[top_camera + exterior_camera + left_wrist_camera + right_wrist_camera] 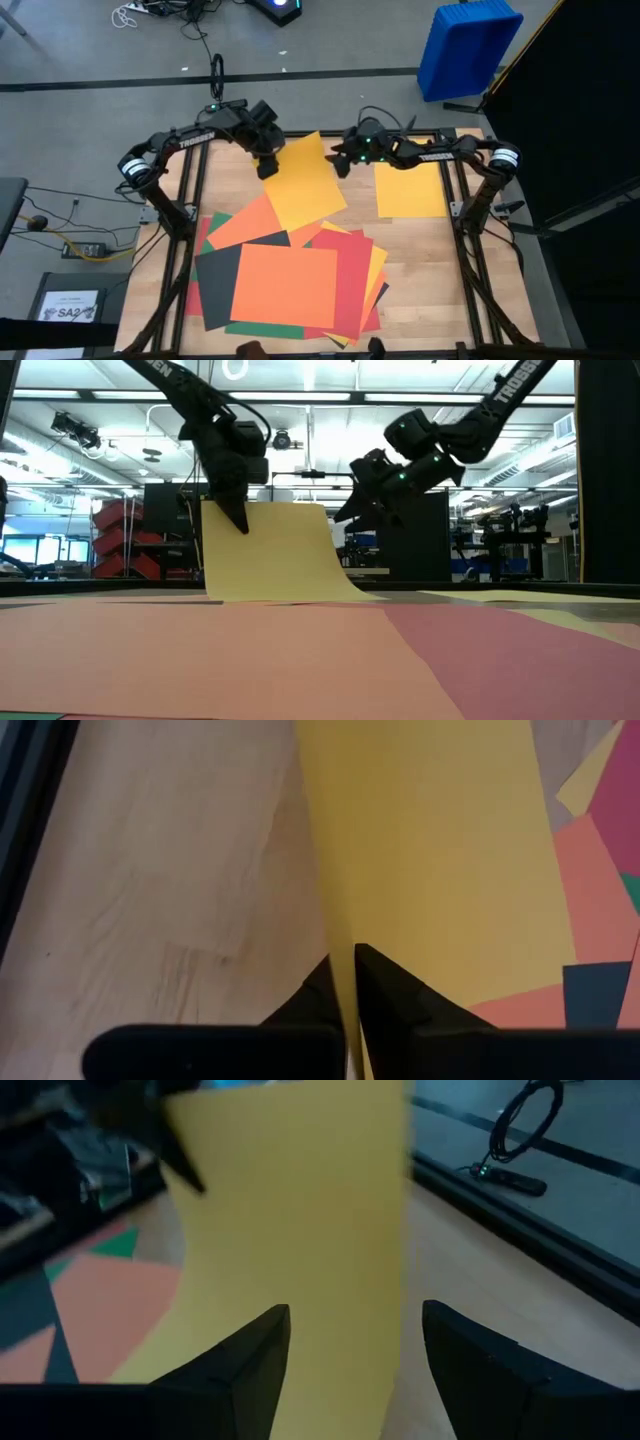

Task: Organize paper
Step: Stack the yellow colored paper on top of the yellow colored paper

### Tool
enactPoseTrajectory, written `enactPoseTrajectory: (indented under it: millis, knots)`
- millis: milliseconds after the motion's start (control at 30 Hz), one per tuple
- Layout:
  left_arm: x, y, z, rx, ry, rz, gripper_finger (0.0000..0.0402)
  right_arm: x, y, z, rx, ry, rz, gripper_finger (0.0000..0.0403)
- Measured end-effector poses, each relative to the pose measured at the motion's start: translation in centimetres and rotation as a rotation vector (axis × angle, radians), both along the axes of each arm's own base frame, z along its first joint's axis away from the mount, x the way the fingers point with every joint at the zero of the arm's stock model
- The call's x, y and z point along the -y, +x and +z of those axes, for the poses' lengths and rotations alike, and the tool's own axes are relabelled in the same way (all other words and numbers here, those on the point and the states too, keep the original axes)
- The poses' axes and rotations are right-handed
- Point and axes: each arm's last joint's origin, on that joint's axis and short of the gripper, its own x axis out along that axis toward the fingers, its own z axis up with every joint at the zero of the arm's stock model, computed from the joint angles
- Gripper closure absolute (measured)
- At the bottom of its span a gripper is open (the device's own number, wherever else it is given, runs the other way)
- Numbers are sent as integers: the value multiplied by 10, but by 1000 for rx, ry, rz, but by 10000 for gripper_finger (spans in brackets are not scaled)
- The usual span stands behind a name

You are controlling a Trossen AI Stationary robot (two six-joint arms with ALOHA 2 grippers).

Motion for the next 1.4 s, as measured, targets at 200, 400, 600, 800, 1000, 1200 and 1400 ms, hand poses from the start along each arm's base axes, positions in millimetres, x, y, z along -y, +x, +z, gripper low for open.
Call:
enactPoseTrajectory:
  millis: [200, 400, 600, 800, 1000, 1200, 1400]
  knots:
    - [4, 4, 0, -12, 19, -18, 401, 21, -8, -34, 17, 146, 43, 216]
    - [5, 4, 0, -17, 20, -20, 401, 27, 1, -54, 125, 189, 187, 221]
    - [5, 4, 0, -17, 21, -23, 401, 26, 5, -58, 144, 179, 216, 209]
    - [5, 3, -1, -24, 15, -23, 401, 30, 2, -59, 126, 166, 136, 201]
    - [5, 3, -1, -22, 23, -36, 402, 27, 4, -60, 123, 179, 162, 202]
    - [5, 4, 0, -14, 24, -38, 402, 20, 8, -61, 107, 185, 162, 205]
    - [5, 5, 0, -1, 25, -41, 402, 18, 9, -62, 97, 194, 155, 206]
